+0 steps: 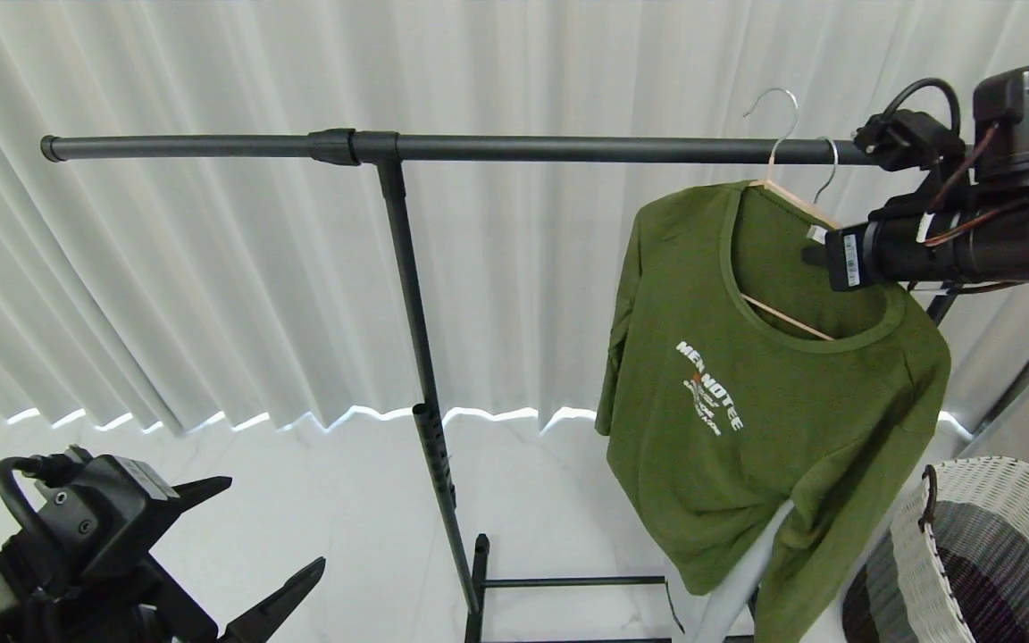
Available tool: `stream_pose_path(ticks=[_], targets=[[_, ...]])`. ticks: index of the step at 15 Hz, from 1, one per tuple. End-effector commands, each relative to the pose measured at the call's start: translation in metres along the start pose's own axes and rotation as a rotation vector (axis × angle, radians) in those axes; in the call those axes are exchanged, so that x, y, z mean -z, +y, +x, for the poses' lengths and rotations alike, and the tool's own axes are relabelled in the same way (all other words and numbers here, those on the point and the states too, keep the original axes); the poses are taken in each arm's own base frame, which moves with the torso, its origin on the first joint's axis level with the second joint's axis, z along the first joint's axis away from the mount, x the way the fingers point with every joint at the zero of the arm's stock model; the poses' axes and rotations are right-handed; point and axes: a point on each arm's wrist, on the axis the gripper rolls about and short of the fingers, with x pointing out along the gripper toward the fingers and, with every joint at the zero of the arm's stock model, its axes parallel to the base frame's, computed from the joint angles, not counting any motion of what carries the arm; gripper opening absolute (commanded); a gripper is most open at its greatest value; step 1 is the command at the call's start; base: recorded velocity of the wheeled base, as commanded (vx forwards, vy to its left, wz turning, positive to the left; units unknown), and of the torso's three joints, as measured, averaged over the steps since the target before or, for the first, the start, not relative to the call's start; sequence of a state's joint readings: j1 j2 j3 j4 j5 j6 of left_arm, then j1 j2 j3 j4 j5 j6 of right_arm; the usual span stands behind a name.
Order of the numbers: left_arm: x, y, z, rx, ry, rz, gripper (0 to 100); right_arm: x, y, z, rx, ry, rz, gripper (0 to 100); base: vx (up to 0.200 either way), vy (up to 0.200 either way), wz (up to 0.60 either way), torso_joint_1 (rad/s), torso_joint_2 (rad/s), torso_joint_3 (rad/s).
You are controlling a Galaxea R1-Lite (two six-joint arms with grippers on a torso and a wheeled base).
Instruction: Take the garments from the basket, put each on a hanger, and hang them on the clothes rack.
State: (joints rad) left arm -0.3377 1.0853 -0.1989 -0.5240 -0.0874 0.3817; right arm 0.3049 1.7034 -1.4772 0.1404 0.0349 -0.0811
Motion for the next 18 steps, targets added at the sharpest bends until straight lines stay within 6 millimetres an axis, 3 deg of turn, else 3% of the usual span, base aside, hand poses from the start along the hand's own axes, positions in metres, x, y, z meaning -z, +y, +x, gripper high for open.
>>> stream_pose_path(ticks=[1, 9, 10, 12, 14, 16, 18], targets=[[0.000, 0.000, 0.000, -0.001, -0.003, 0.000, 100, 0.010, -0.002, 0.027, 0.000, 0.055, 0.005, 0, 0.000, 0.000, 0.00, 0.000, 0.00, 0.000], [-0.001, 0.000, 0.000, -0.003, -0.006, 0.002, 100, 0.009, -0.002, 0.032, 0.002, 0.034, 0.009, 0, 0.000, 0.000, 0.00, 0.000, 0.00, 0.000], [-0.001, 0.000, -0.001, -0.003, -0.007, 0.002, 100, 0.010, -0.002, 0.032, 0.002, 0.036, 0.010, 100, 0.000, 0.000, 0.00, 0.000, 0.00, 0.000], [-0.001, 0.000, -0.001, -0.004, -0.009, 0.001, 100, 0.008, -0.001, 0.024, 0.008, 0.024, 0.015, 100, 0.000, 0.000, 0.00, 0.000, 0.00, 0.000], [0.000, 0.000, -0.003, -0.006, -0.011, -0.001, 100, -0.003, 0.002, 0.004, 0.009, -0.022, 0.027, 100, 0.000, 0.000, 0.00, 0.000, 0.00, 0.000], [0.003, 0.001, -0.004, -0.023, -0.002, -0.013, 100, -0.015, 0.014, -0.039, -0.019, -0.088, 0.029, 100, 0.000, 0.000, 0.00, 0.000, 0.00, 0.000], [0.006, 0.005, -0.007, -0.064, 0.008, -0.028, 100, -0.007, 0.019, -0.080, -0.031, -0.115, 0.021, 100, 0.000, 0.000, 0.00, 0.000, 0.00, 0.000]])
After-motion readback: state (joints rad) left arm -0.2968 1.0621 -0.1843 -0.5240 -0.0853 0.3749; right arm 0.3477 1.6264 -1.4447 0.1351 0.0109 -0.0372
